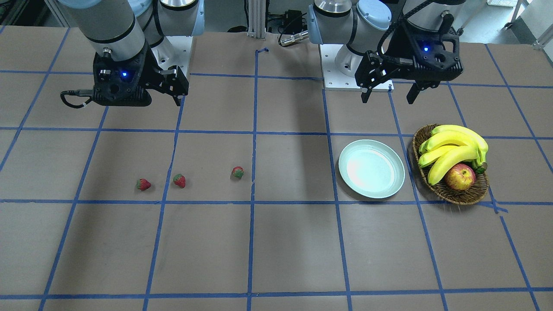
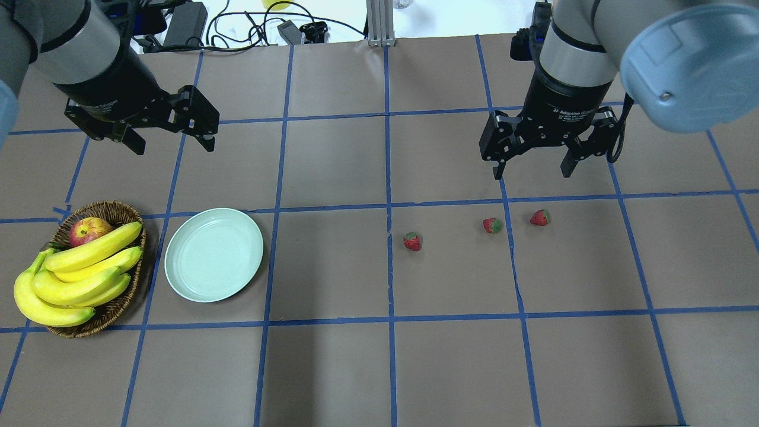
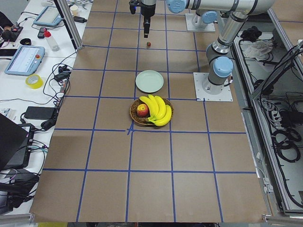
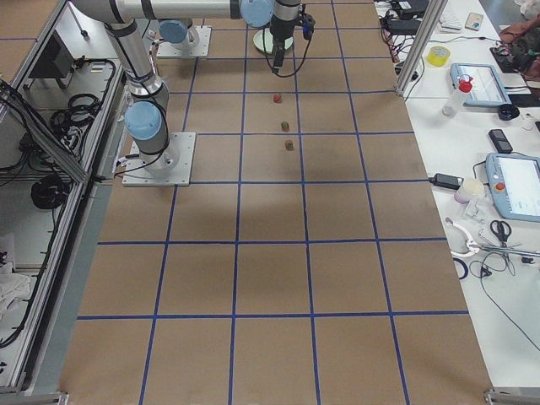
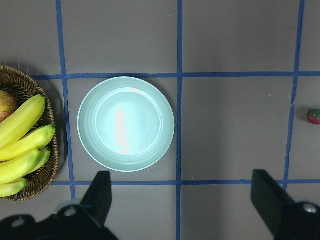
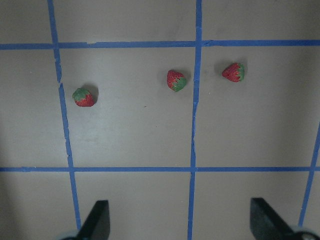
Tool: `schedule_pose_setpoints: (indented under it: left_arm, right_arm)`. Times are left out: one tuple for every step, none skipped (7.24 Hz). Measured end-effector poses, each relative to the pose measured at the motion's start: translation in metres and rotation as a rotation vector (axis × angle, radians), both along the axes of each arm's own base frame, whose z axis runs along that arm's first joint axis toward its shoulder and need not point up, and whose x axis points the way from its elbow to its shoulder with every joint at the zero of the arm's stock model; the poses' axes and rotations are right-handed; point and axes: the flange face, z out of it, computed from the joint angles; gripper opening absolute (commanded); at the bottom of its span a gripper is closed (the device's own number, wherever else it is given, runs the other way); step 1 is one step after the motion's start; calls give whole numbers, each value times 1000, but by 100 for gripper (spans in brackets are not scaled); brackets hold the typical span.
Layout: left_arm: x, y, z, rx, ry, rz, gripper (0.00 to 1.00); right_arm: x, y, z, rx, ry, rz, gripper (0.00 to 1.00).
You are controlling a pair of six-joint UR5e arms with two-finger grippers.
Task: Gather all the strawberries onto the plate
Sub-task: 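Move the right gripper down to the strawberry nearest the plate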
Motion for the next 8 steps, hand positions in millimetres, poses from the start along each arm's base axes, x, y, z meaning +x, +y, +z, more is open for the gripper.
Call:
schedule_pose_setpoints:
  left_arm:
    - [0, 0, -1, 1, 0, 0, 100]
    - [0, 0, -1, 1, 1, 0, 100]
    - [0, 0, -1, 1, 1, 0, 100]
    - [0, 0, 0, 0, 1, 0, 100]
    - [0, 0, 0, 0, 0, 0, 100]
    - [0, 0, 0, 1, 0, 0, 100]
    - [0, 0, 0, 1, 0, 0, 100]
    - [0, 0, 0, 1, 1, 0, 100]
  right_arm:
    - [1, 0, -10, -1, -1, 3, 100]
    - [5, 1, -25, -13, -3, 12, 100]
    - [14, 2, -43, -37, -5, 29, 100]
    - [25, 4, -62, -63, -15, 46, 100]
    - [36, 5, -79, -87, -42, 59, 100]
    - [46, 5, -95, -106, -78, 66, 100]
    - [56, 7, -112, -121, -100, 81, 100]
    - [69, 10, -129, -137, -111, 105, 100]
